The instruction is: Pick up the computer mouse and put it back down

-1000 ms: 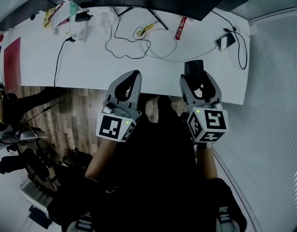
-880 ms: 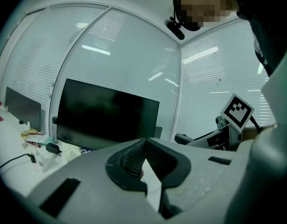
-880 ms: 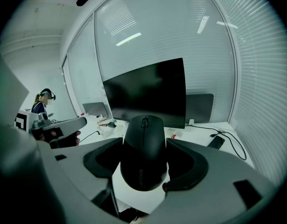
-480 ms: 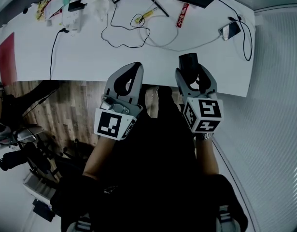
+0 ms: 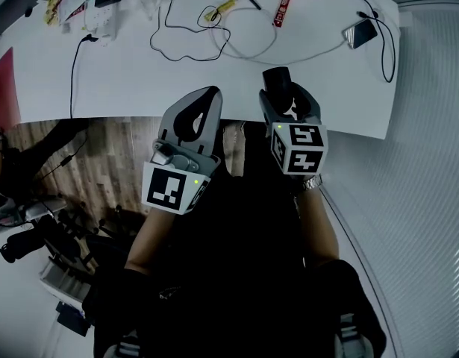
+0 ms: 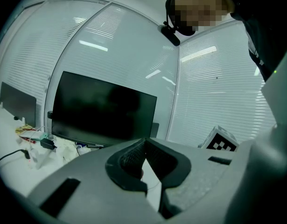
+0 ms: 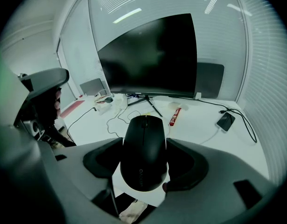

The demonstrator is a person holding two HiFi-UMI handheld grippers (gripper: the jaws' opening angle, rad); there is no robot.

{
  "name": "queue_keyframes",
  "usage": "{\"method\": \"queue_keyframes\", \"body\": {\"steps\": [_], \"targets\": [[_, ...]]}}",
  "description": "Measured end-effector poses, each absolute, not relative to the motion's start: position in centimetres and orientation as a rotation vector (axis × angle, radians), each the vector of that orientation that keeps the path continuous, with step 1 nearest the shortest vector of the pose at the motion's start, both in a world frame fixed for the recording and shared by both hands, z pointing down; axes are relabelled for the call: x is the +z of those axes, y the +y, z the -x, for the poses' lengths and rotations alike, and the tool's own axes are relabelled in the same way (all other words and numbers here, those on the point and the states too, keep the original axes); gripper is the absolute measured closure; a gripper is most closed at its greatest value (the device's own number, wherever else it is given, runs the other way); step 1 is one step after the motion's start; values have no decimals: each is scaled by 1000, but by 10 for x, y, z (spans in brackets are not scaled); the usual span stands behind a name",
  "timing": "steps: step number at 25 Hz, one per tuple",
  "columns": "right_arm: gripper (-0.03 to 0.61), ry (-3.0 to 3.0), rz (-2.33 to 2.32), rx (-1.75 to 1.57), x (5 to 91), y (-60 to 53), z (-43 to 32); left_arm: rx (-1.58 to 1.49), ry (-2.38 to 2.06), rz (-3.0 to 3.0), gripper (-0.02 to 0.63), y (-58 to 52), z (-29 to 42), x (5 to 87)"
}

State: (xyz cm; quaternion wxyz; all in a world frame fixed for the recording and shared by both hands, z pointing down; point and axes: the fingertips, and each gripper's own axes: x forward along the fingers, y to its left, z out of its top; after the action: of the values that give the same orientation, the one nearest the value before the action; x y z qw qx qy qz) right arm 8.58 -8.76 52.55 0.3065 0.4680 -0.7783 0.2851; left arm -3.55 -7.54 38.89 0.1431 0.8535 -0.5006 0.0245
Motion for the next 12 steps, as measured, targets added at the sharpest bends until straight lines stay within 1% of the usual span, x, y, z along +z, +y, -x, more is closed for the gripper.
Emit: {"method": "queue_keyframes", "body": {"steps": [12], "targets": [[292,-1892,-1210,824,610,-82,-99,73,-1429,-2443,607,-75,37,402]]}}
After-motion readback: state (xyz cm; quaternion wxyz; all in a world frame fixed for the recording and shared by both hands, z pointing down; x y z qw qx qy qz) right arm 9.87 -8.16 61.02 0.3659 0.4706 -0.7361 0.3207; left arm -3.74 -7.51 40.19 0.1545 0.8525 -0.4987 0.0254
